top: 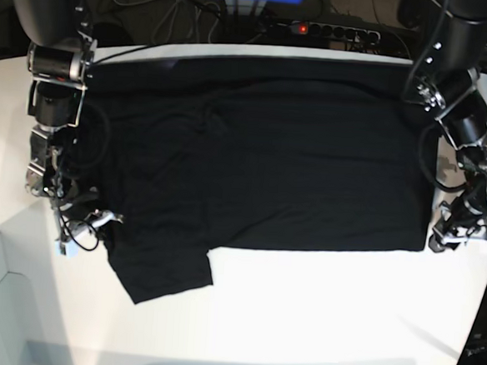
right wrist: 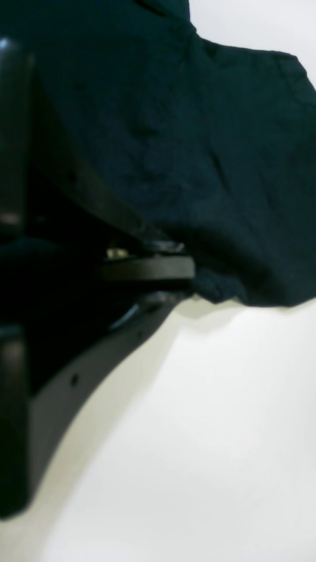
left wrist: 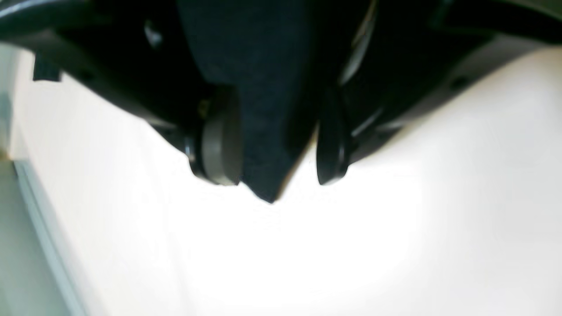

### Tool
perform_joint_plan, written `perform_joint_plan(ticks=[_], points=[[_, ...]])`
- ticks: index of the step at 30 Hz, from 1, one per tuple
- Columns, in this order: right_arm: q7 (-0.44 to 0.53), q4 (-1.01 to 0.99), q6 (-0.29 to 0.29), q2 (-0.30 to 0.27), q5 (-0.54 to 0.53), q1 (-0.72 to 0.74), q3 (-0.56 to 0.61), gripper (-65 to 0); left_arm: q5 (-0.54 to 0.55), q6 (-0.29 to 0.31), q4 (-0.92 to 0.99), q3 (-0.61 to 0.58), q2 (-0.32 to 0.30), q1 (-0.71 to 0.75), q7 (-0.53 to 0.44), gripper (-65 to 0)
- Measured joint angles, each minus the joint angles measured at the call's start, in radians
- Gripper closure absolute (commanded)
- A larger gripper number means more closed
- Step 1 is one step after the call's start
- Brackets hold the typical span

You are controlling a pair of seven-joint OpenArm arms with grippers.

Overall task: Fold the T-shirt properly
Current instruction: 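Move the left gripper down the shirt's side edge and grasp it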

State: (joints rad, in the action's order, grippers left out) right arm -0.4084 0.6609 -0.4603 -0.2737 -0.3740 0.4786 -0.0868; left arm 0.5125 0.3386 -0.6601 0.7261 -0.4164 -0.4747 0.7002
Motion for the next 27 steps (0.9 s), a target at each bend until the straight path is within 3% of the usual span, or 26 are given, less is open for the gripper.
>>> perform_joint_plan(ticks=[3, 11, 17, 27], points=[[0.000, 0.000, 0.000, 0.000, 0.000, 0.000, 0.000, 0.0, -0.005, -0.004, 0.085, -0.032, -0.013, -0.023, -0.032, -27.2], [-0.001, 0.000, 0.000, 0.000, 0.000, 0.000, 0.000, 0.0, 0.028, 0.018, 0.256, -0.038, -0.033, -0.041, -0.234, -27.2], [0.000, 0.000, 0.000, 0.000, 0.000, 0.000, 0.000, 0.0, 0.031, 0.024, 0.268, -0.038, -0.028, -0.041, -0.257, -27.2], [0.000, 0.000, 0.000, 0.001, 0.001, 0.000, 0.000, 0.0, 0.043, 0.025, 0.266, -0.036, 0.029, -0.048, -0.282, -27.2]])
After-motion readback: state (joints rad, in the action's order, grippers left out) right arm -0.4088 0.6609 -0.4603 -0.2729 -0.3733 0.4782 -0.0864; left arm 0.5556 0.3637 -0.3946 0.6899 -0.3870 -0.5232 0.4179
